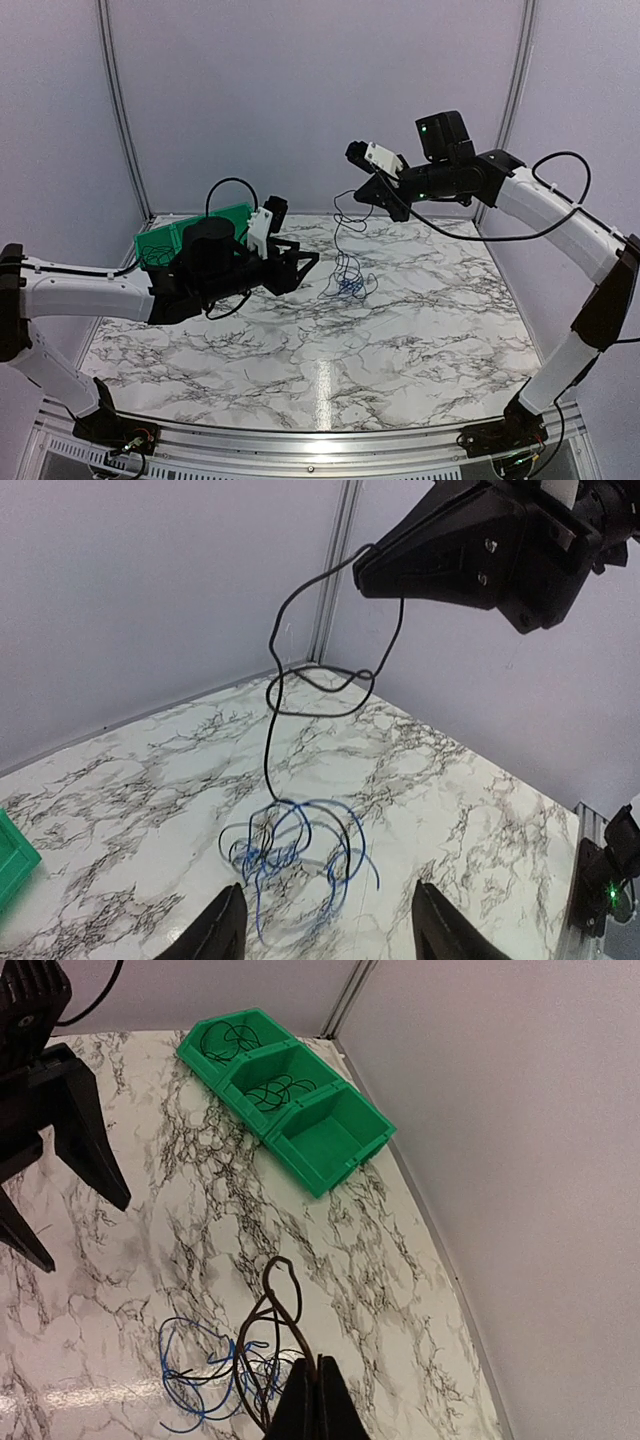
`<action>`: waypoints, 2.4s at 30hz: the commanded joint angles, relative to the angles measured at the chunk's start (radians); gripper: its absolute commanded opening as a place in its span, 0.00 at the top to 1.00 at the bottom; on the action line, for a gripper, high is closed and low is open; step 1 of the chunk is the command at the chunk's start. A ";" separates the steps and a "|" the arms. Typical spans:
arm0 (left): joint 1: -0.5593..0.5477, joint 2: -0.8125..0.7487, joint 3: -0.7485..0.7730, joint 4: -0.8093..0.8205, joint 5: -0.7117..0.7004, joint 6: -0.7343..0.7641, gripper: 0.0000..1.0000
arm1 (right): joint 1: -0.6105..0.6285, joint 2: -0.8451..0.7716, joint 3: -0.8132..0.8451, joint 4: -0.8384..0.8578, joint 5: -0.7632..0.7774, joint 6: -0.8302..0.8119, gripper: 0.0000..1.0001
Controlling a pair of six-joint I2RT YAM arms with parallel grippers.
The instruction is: Untangle the cables
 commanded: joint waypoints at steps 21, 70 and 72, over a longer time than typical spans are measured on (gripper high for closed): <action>-0.062 0.700 0.400 0.526 -0.419 -0.267 0.57 | 0.026 -0.104 0.008 -0.064 -0.292 0.137 1.00; -0.099 -0.075 -0.146 -0.028 0.071 0.306 0.43 | 0.057 -0.142 -0.507 0.127 -0.345 -0.106 1.00; -0.099 -0.059 -0.126 -0.040 0.091 0.312 0.46 | 0.064 -0.140 -0.515 0.126 -0.355 -0.112 1.00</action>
